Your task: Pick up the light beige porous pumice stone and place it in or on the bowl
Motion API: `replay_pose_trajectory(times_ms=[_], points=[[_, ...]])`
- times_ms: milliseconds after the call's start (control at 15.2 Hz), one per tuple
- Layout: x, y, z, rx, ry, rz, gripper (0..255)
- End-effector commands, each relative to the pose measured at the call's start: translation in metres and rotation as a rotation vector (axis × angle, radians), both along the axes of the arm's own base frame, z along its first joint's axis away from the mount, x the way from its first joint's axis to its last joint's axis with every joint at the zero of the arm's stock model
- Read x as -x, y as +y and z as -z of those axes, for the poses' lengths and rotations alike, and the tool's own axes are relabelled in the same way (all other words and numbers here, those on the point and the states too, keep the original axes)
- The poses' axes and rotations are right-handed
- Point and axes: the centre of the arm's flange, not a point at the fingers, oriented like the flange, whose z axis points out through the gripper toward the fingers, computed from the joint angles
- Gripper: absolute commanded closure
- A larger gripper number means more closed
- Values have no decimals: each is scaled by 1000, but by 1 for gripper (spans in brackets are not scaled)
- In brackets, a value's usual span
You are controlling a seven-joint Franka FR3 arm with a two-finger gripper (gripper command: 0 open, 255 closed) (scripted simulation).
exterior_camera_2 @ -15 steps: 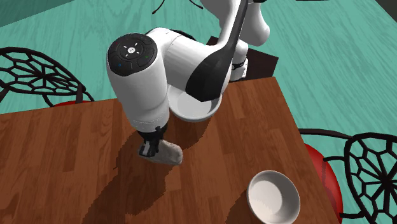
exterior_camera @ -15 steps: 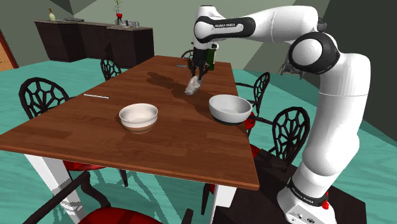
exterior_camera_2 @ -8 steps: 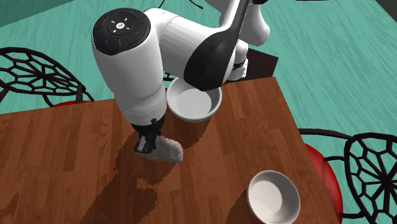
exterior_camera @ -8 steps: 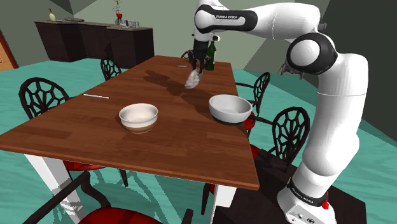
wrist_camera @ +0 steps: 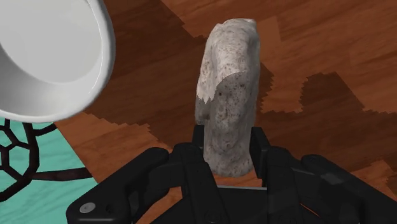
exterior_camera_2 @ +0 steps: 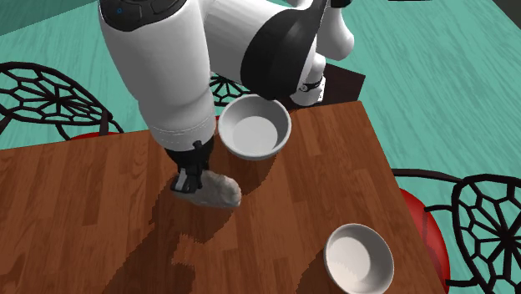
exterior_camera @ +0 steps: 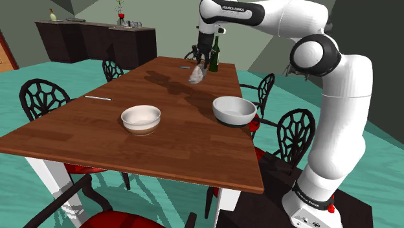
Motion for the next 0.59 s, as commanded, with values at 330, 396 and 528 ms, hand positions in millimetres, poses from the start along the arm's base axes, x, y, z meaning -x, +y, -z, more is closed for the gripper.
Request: replay_pose_trajectory(times_ms=[330,396,528], points=[[86,-4,-13,0,-1,0,255],[99,-4,-15,0,-1,0,255],[125,-5,-18,0,-1,0,255]])
